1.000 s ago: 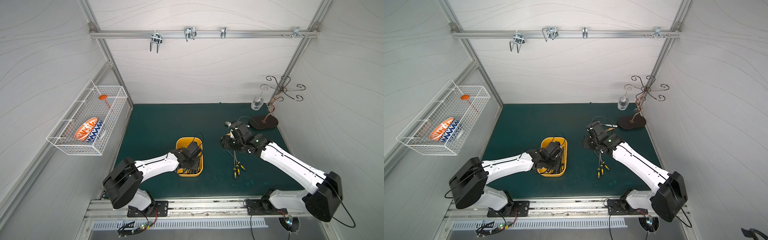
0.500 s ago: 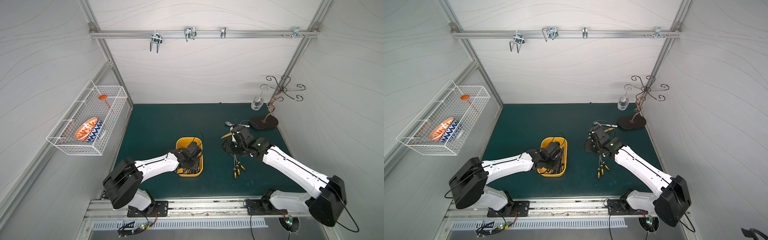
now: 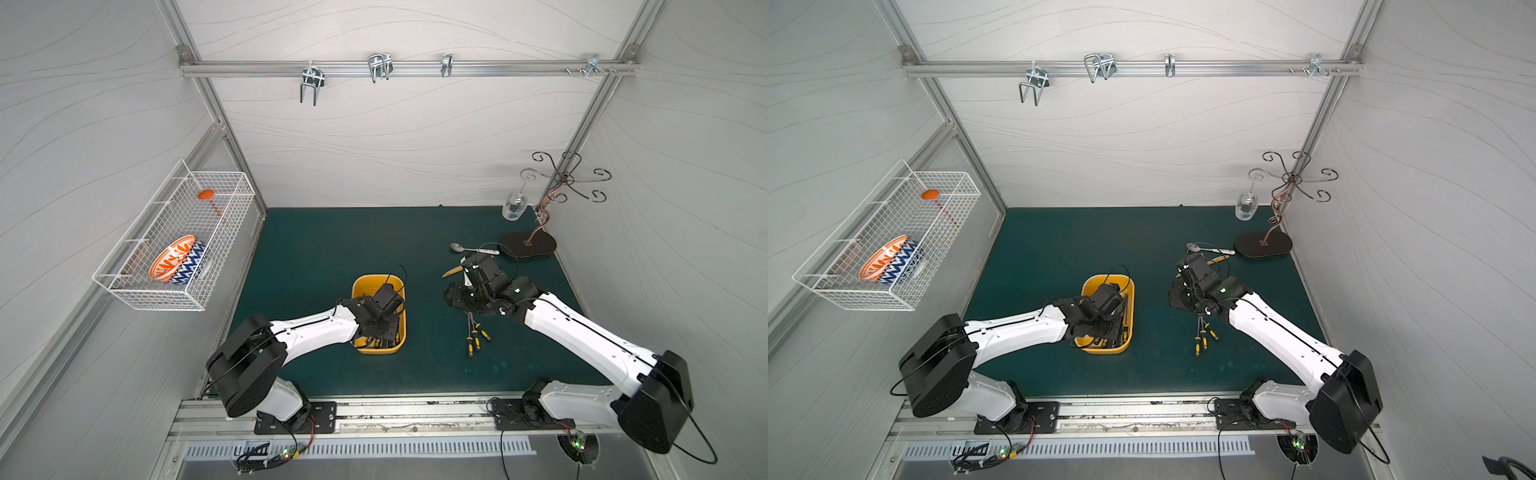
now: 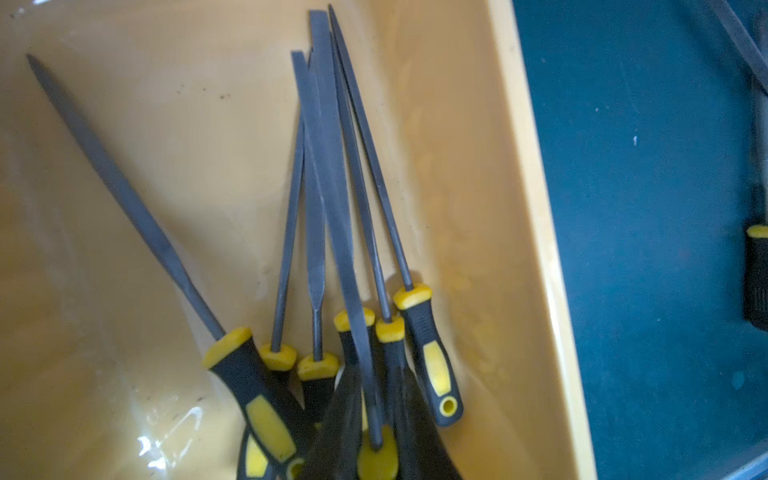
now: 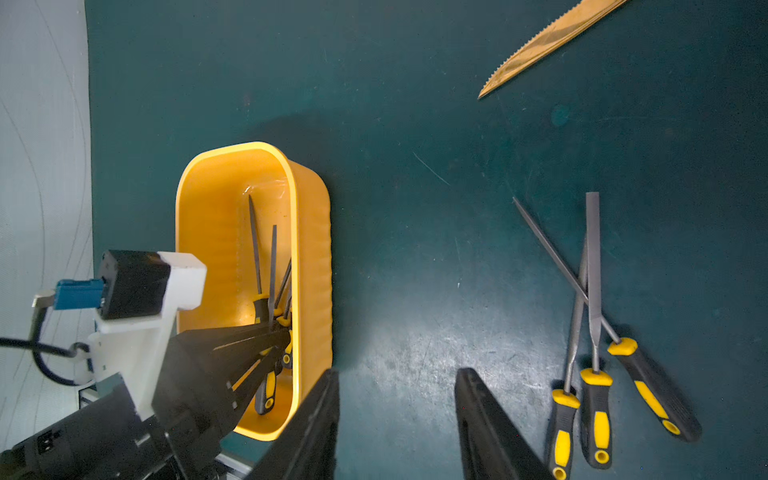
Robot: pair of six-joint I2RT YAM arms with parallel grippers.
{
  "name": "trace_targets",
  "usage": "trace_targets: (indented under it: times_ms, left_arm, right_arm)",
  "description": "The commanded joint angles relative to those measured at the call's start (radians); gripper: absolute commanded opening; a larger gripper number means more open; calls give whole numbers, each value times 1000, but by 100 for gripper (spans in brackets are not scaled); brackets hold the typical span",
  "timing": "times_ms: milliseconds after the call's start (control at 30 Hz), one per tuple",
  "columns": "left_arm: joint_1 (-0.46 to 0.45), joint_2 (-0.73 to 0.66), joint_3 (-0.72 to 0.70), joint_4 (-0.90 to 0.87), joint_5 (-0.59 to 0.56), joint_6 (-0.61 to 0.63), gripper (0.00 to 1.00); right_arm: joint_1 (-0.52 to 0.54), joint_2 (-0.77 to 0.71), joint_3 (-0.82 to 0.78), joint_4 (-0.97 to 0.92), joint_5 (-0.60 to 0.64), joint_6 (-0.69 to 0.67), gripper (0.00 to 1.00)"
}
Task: Put the file tool into the storage box
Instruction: Place the file tool in the storage box.
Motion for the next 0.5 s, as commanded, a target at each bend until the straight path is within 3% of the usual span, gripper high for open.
trace_targets:
  times_ms: [0,467]
  left_arm:
    - [2,9,31,-10,10,-7,0]
    - [2,7,33,-11,-4,-7,0]
  right_arm:
    - [-3,21,-2,-19,-15,7,50]
    - [6,74,29,-20,-27,4,49]
